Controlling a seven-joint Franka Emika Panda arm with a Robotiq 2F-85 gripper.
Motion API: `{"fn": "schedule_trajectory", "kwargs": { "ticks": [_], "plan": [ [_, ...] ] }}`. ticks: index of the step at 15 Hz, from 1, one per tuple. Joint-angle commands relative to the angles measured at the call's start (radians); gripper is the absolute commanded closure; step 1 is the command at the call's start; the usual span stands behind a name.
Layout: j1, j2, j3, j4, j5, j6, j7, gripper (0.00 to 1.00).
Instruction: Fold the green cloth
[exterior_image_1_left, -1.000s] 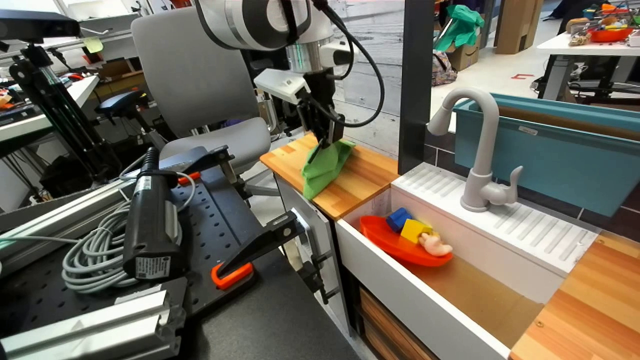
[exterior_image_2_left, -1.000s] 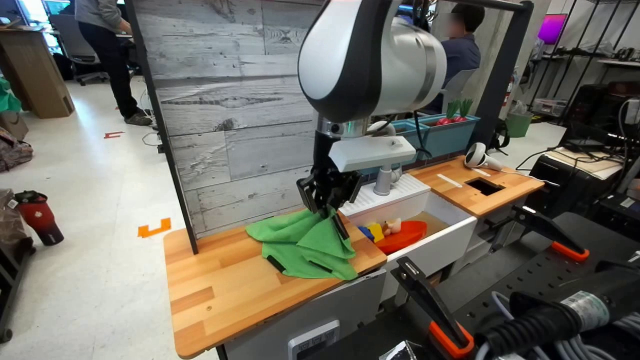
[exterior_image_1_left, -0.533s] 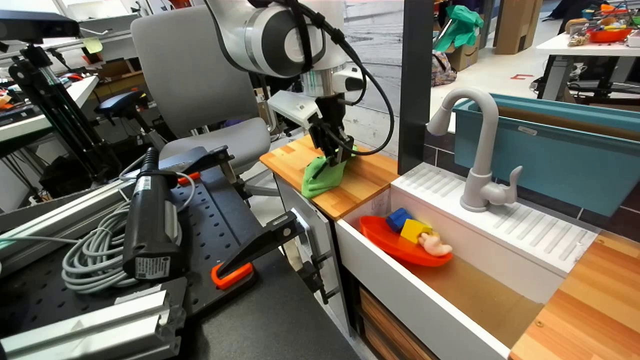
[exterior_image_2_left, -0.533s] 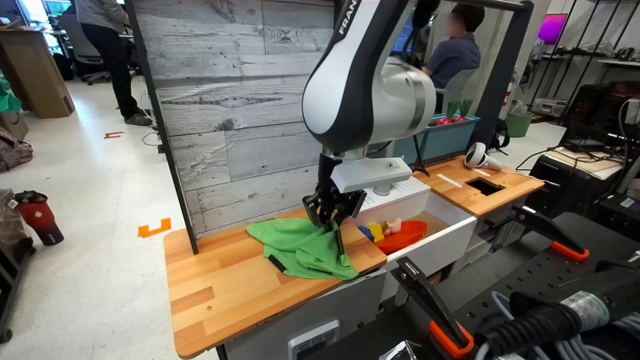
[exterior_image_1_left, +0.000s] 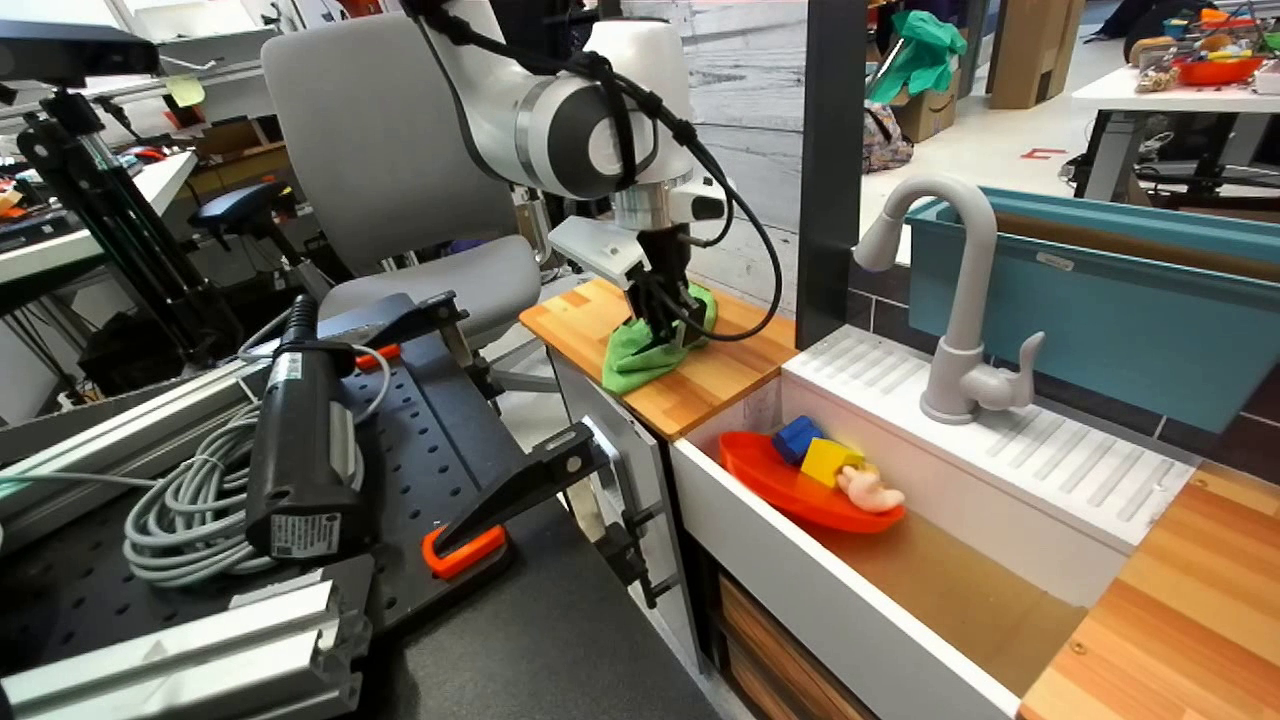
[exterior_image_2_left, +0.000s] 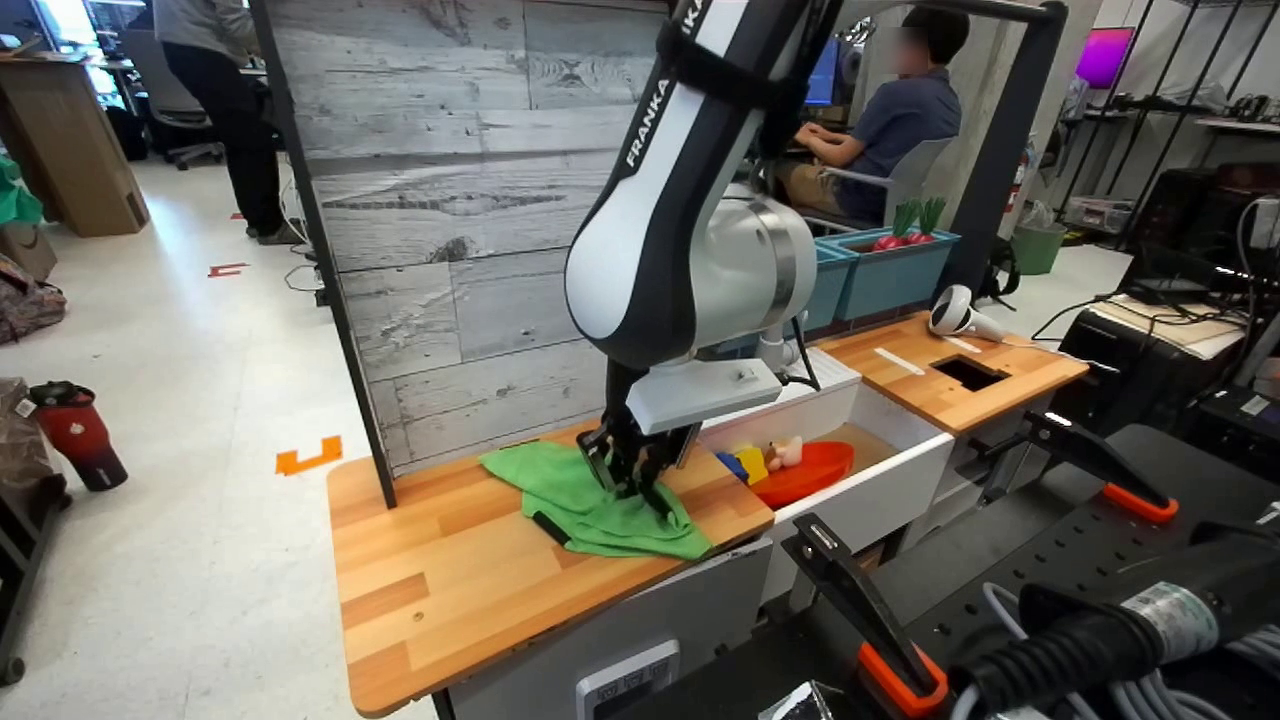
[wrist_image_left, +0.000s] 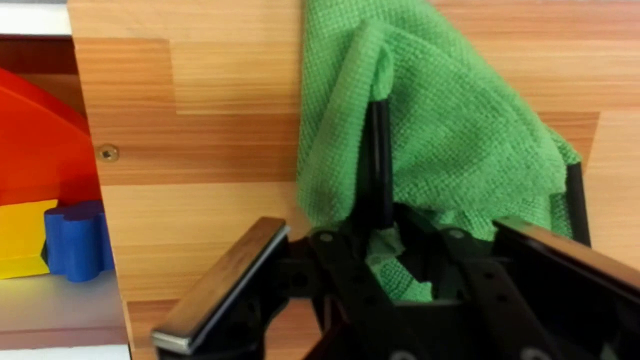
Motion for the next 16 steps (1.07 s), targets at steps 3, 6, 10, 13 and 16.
{"fn": "schedule_trajectory", "kwargs": {
  "ticks": [3, 6, 10, 13, 16],
  "plan": [
    [0.045, -0.009, -0.025, -0.006, 0.013, 0.035, 0.011, 0.42],
    [0.047, -0.088, -0.013, -0.093, 0.022, 0.086, 0.017, 0.20],
    [0.081, -0.253, -0.023, -0.276, 0.024, 0.187, 0.044, 0.00],
    [0.125, -0.406, -0.048, -0.430, 0.022, 0.211, 0.075, 0.00],
    [0.114, -0.372, -0.034, -0.382, 0.016, 0.181, 0.052, 0.00]
  ]
}}
